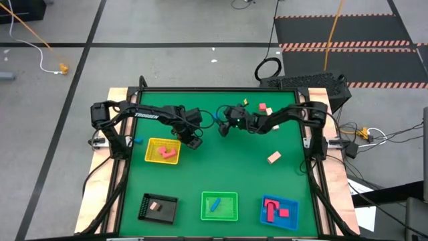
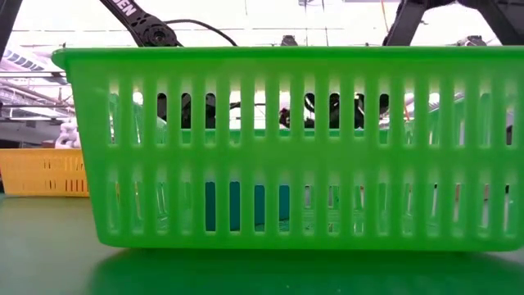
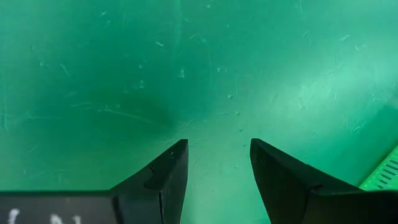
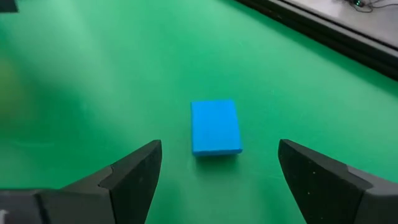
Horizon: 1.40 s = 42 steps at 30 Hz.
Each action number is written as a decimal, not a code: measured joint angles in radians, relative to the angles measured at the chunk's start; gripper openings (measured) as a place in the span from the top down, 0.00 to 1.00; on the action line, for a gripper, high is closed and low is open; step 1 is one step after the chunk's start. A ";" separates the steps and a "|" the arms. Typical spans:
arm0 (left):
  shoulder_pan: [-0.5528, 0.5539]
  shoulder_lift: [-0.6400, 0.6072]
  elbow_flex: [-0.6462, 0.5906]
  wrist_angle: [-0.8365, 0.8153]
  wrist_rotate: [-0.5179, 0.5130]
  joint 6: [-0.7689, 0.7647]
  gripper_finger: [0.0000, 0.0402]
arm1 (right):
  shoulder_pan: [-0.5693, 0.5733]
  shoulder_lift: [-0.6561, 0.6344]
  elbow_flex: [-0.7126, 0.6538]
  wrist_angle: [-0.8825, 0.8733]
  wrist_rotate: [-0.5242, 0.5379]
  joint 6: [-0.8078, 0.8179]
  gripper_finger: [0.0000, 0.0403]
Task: Sort & place blocks by color
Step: Put the blue half-circle block into the green bin
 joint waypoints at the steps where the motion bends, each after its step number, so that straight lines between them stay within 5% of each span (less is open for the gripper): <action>1: 0.000 0.000 0.000 0.000 0.000 0.000 0.56 | -0.003 0.010 0.006 0.000 0.000 0.000 0.23; 19: 0.003 0.000 0.000 0.026 -0.002 -0.013 0.56 | -0.037 0.038 0.036 -0.023 -0.032 -0.089 0.27; 30: 0.003 0.000 0.000 0.035 -0.003 -0.035 0.56 | -0.080 0.038 0.036 -0.024 -0.179 -0.044 0.36; 42: 0.003 0.000 0.000 0.023 -0.001 -0.019 0.56 | -0.077 0.005 0.042 -0.147 -0.189 -0.030 0.30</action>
